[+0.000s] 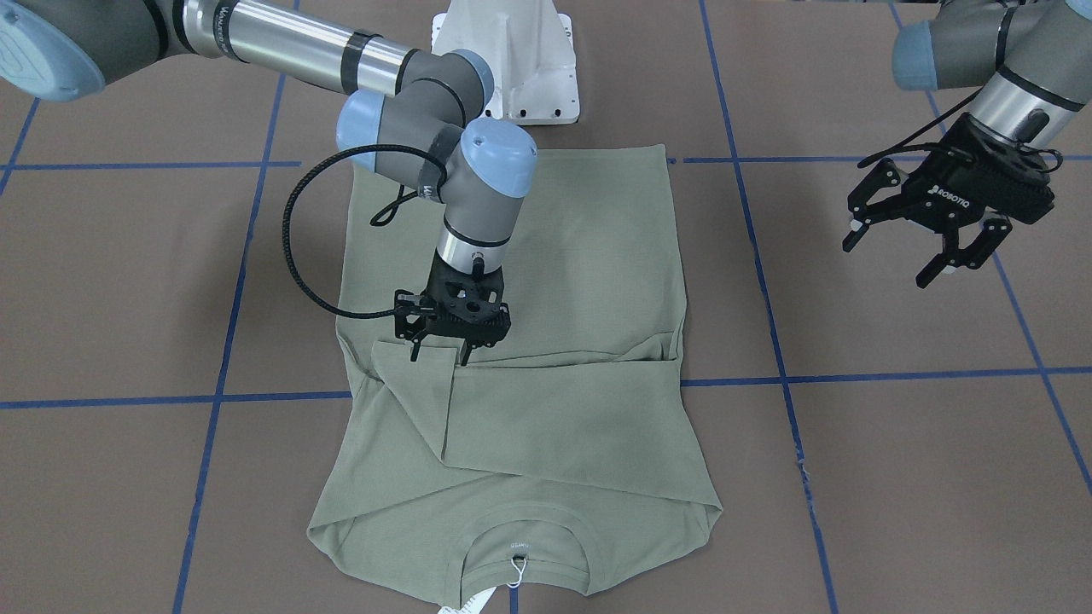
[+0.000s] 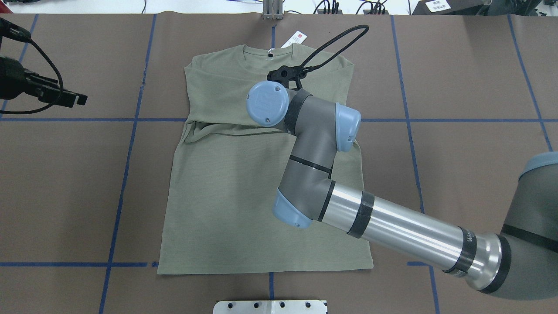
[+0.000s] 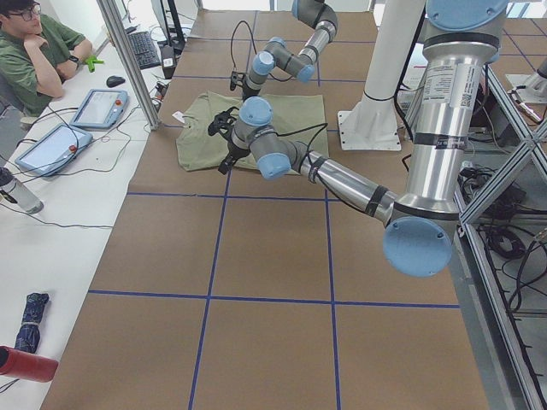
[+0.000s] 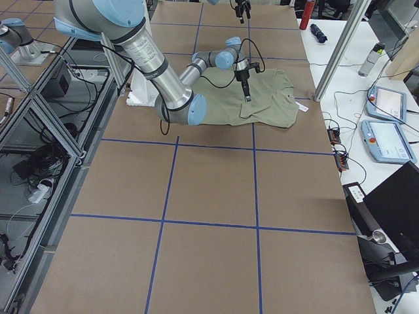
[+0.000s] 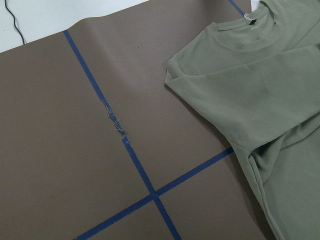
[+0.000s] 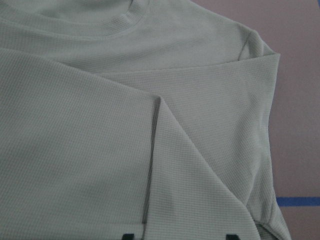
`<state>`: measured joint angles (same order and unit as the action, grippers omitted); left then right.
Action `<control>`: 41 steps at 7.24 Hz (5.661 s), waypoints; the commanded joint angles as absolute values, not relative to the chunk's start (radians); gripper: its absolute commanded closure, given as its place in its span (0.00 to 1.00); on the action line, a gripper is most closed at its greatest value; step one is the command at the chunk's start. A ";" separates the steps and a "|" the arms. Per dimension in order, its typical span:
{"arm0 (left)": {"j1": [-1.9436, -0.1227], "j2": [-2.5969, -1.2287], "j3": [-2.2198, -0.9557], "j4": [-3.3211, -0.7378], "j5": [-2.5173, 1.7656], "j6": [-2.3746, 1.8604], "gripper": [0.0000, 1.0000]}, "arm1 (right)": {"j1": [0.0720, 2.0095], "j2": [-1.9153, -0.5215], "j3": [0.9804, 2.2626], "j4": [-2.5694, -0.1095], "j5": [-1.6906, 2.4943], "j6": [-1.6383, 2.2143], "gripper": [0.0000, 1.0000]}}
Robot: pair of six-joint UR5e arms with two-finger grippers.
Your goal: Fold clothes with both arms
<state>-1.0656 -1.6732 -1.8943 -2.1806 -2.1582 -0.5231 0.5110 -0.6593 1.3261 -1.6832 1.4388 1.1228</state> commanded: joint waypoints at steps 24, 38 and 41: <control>-1.062 -1.684 -1.894 -2.189 -2.158 -0.548 0.01 | 0.634 -0.807 1.335 -1.519 1.371 0.686 0.01; -0.493 -1.593 -2.017 -2.394 -1.633 -1.458 0.02 | 0.220 -1.412 2.127 -1.244 1.286 1.957 0.12; -0.242 -1.499 -2.016 -2.479 -1.383 -1.737 0.26 | 0.086 -1.531 2.161 -1.140 1.140 2.068 0.14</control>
